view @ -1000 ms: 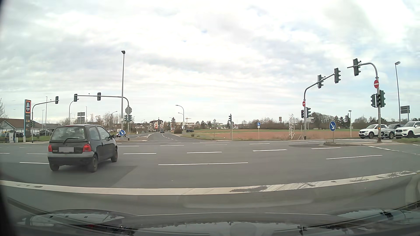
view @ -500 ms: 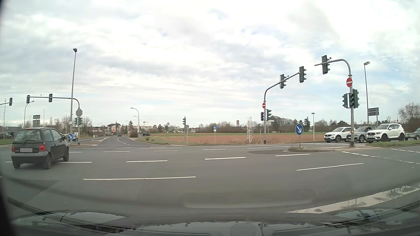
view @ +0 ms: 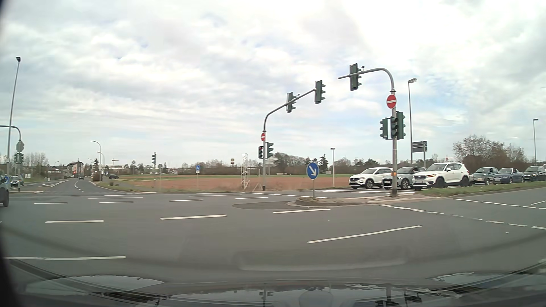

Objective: Follow the waypoints while adhering to traffic rules and regulations

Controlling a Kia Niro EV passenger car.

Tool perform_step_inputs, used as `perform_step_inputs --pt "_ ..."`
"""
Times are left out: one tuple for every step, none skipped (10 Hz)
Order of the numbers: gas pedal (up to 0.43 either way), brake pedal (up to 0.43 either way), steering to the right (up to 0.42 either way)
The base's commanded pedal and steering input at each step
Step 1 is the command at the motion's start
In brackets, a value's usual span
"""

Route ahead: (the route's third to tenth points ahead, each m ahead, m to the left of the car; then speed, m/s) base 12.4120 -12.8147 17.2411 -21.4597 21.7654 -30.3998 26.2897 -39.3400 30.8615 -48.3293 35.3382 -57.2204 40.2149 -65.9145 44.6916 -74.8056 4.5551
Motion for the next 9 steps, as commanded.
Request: perform_step_inputs --pt "0.13 0.0 0.493" --pt "0.13 0.0 0.497" --pt "0.13 0.0 0.497" --pt "0.13 0.0 0.496" --pt "0.13 0.0 0.495" --pt "0.13 0.0 0.494" --pt "0.13 0.0 0.494" --pt "0.169 0.0 0.491" --pt "0.169 0.0 0.49"
